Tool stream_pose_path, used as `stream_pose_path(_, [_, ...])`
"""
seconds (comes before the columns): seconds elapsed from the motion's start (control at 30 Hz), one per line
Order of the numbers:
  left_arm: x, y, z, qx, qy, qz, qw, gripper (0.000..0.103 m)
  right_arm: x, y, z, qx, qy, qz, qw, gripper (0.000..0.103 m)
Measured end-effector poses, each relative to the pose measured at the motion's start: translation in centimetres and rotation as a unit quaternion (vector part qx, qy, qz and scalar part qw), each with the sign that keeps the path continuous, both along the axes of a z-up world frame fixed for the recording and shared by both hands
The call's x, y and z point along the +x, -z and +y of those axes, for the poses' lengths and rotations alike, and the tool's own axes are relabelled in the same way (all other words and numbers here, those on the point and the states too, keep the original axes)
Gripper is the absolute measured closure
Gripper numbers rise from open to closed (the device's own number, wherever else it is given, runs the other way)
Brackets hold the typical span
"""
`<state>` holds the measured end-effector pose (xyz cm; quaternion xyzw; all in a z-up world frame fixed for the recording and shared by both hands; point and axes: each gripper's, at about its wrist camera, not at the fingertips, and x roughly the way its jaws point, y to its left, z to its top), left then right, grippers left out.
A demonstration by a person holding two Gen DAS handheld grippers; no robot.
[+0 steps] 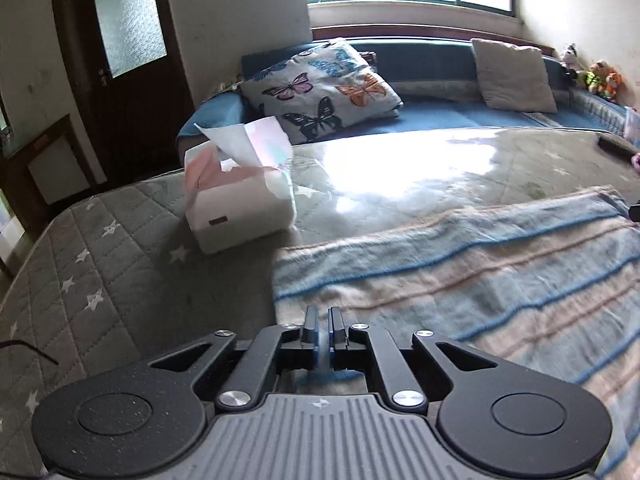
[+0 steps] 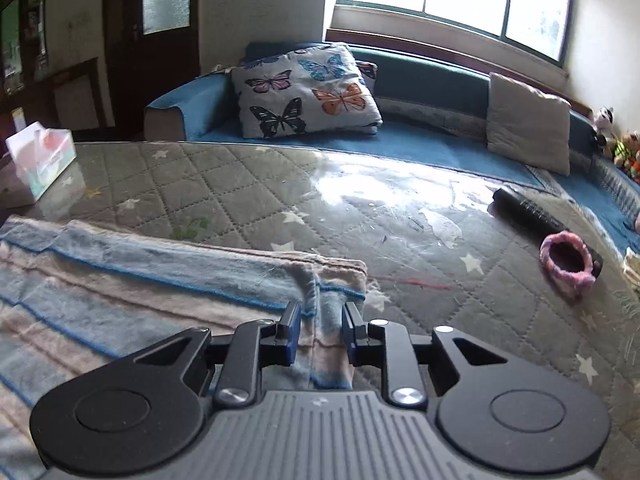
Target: Fold towel
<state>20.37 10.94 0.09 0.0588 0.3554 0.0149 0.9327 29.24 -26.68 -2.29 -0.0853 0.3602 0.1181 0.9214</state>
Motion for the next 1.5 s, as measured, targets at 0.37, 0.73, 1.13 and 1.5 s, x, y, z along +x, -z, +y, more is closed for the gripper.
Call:
stream_pose_path(0.37, [-6.8, 0.7, -4.8, 0.029, 0.062, -0.002, 0.9976, 0.066, -9.5, -0.5, 1.9, -0.018, -0.097, 0.015, 0.995, 0.054])
stream_pose_path(0.73, [-9.0, 1.9, -1.8, 0.035, 0.013, -0.011, 0.9992, 0.062, -16.8, 0.1, 0.9, -0.041, -0.127, -0.012, 0.991, 0.040])
stream_pose_path(1.13, [-5.2, -0.2, 1.4, -0.003, -0.050, -0.010, 0.9987, 0.064, -17.7, 0.5, -3.1, 0.004, -0.077, -0.005, 0.997, 0.031])
stream_pose_path(1.5, [0.0, 1.5, 1.9, 0.092, -0.079, 0.007, 0.9926, 0.063, -17.8, 0.9, -3.6, 0.014, -0.073, -0.013, 0.997, 0.026])
